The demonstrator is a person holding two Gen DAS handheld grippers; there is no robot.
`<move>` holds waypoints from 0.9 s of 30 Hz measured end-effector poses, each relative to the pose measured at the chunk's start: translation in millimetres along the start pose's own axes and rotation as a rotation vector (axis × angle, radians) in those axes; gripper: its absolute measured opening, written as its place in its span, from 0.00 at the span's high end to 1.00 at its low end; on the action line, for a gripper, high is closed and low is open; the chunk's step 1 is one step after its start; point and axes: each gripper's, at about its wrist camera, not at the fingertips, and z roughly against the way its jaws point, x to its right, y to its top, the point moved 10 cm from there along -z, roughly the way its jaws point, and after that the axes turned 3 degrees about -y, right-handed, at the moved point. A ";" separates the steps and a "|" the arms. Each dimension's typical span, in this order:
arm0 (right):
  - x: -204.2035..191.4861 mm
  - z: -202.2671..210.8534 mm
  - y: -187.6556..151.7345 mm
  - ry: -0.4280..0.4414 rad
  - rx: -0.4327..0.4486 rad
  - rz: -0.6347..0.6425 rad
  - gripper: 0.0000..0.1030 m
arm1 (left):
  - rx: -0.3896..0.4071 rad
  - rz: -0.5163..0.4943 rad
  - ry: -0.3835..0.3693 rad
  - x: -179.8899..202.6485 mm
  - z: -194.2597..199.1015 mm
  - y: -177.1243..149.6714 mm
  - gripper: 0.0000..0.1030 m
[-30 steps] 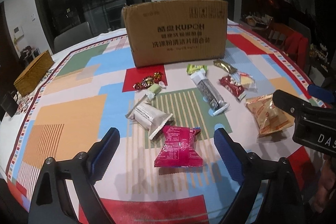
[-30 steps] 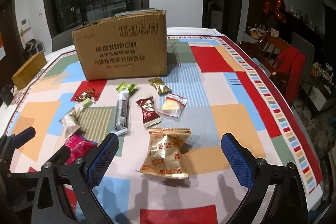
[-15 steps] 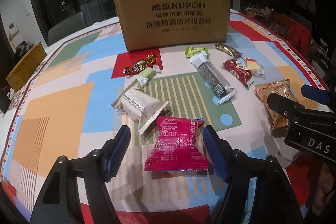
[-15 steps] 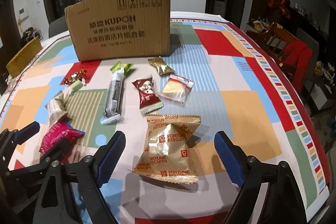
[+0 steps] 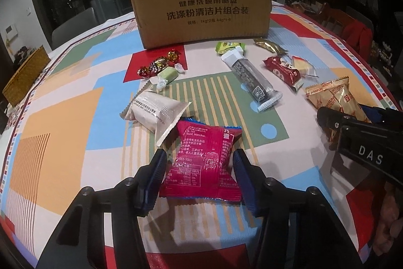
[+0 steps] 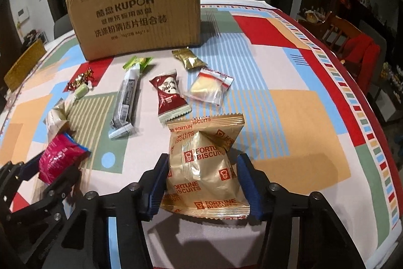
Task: Organize snacks
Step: 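Grasp the gold biscuit packet with the right tool while the left tool grasps the pink packet, then lift both packets and carry them over the cardboard box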
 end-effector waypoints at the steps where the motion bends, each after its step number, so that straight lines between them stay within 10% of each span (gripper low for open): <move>1: -0.3 0.1 0.0 0.002 0.001 0.000 0.48 | -0.001 0.000 0.000 0.1 0.2 -0.3 0.48; 27: -2.5 64.2 21.4 0.020 0.123 0.006 0.50 | 0.104 0.060 -0.004 -10.1 59.3 22.9 0.55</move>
